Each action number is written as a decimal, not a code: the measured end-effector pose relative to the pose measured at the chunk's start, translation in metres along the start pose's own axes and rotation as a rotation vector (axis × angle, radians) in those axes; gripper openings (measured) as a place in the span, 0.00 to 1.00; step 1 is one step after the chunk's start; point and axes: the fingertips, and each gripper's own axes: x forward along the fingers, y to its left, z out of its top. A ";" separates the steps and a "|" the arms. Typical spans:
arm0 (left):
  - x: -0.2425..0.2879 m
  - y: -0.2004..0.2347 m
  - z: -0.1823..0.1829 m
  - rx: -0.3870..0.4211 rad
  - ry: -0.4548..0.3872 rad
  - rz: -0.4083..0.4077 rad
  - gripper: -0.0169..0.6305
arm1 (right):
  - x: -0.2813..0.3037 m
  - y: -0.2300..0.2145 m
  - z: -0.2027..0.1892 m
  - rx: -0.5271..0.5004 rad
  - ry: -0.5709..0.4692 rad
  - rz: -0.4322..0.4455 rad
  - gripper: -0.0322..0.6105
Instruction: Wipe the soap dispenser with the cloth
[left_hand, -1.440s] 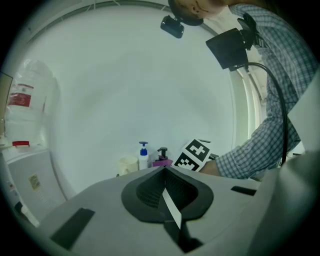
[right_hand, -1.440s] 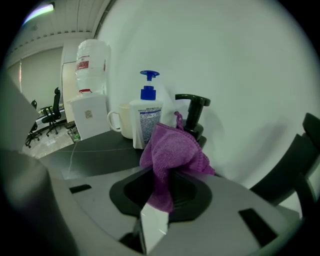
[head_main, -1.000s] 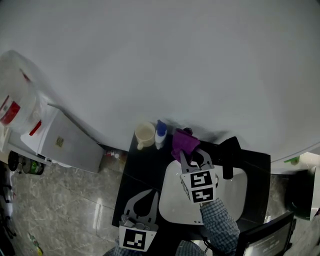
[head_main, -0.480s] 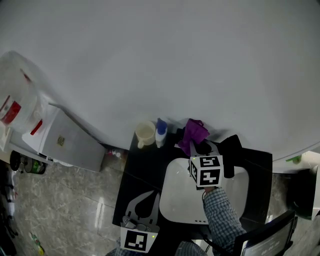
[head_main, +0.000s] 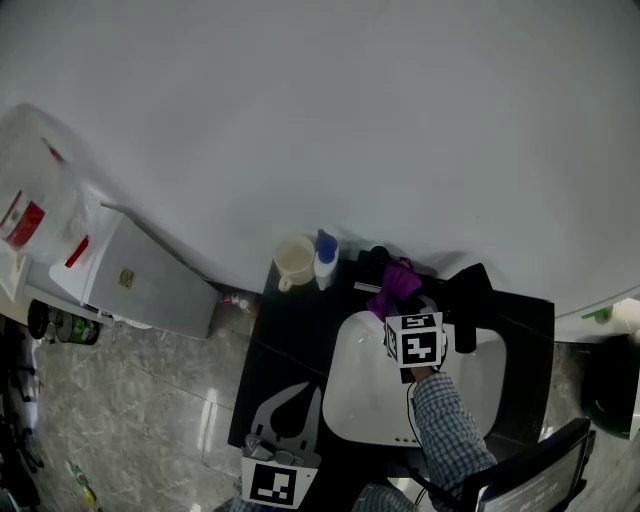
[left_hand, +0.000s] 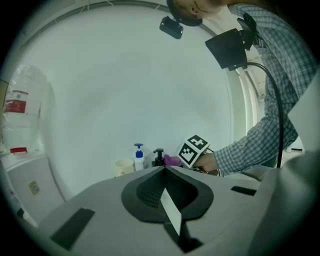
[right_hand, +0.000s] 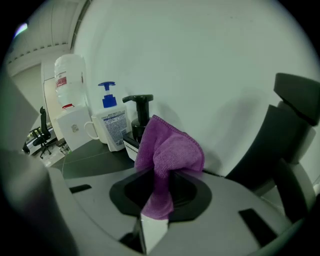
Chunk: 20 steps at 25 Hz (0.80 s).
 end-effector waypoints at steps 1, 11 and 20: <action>0.000 -0.001 0.001 0.004 -0.002 -0.001 0.03 | -0.001 -0.001 0.000 0.002 0.004 -0.001 0.17; 0.009 -0.009 0.019 -0.006 -0.049 -0.011 0.03 | -0.063 0.014 0.075 0.010 -0.201 0.050 0.17; 0.007 -0.008 0.019 0.020 -0.041 -0.004 0.03 | -0.062 0.016 0.113 0.000 -0.267 0.070 0.17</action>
